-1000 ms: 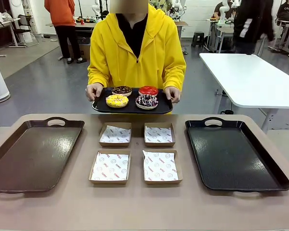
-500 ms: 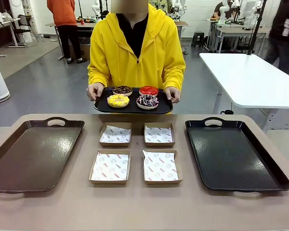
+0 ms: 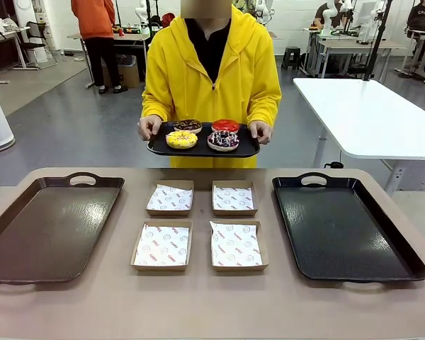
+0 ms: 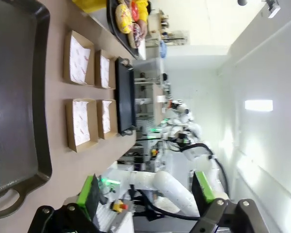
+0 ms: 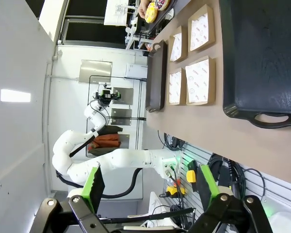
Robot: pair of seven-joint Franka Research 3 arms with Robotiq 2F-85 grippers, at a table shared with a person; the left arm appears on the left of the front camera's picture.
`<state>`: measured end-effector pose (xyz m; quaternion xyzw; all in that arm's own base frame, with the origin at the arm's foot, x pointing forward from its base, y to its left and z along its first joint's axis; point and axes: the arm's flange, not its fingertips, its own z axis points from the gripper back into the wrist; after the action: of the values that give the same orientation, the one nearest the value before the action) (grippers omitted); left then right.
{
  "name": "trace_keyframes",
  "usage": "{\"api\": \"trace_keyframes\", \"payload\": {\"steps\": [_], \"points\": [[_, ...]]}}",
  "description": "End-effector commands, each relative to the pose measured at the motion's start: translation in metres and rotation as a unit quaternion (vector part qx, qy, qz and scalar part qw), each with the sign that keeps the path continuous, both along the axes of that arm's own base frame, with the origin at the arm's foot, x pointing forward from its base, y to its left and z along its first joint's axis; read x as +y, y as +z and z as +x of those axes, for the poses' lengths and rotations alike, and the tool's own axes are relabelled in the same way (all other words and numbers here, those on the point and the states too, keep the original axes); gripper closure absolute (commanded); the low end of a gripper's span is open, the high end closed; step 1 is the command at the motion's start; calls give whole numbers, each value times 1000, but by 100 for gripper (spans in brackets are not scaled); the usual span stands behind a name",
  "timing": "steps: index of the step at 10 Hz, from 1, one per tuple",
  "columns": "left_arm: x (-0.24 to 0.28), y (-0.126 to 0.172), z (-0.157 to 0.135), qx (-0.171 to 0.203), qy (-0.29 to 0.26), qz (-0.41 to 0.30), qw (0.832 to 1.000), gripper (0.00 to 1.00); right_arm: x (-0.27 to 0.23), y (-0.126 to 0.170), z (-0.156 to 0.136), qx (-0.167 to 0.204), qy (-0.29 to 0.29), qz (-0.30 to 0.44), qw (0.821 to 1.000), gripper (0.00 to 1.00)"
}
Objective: Individually package the donuts and arrange them on the tray.
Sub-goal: Pick up one Paper togo box.
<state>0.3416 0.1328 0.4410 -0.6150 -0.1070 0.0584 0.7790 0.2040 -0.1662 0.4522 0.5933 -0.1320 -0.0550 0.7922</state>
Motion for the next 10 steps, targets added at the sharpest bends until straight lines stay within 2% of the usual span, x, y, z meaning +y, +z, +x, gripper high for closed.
{"api": "trace_keyframes", "payload": {"steps": [1,3,6,8,10], "points": [[-50,49,8,5,-21,113,993,0,-1,1,1,-8,0,6,1000,0],[-114,83,28,10,-57,229,972,0,-1,1,1,-8,0,6,1000,0],[-203,85,48,40,-82,361,928,0,-1,1,1,-8,0,6,1000,0],[-259,66,56,48,-92,425,899,0,-1,1,1,-8,0,6,1000,0],[-309,27,55,56,-114,490,862,0,-1,1,1,-8,0,6,1000,0]]}}
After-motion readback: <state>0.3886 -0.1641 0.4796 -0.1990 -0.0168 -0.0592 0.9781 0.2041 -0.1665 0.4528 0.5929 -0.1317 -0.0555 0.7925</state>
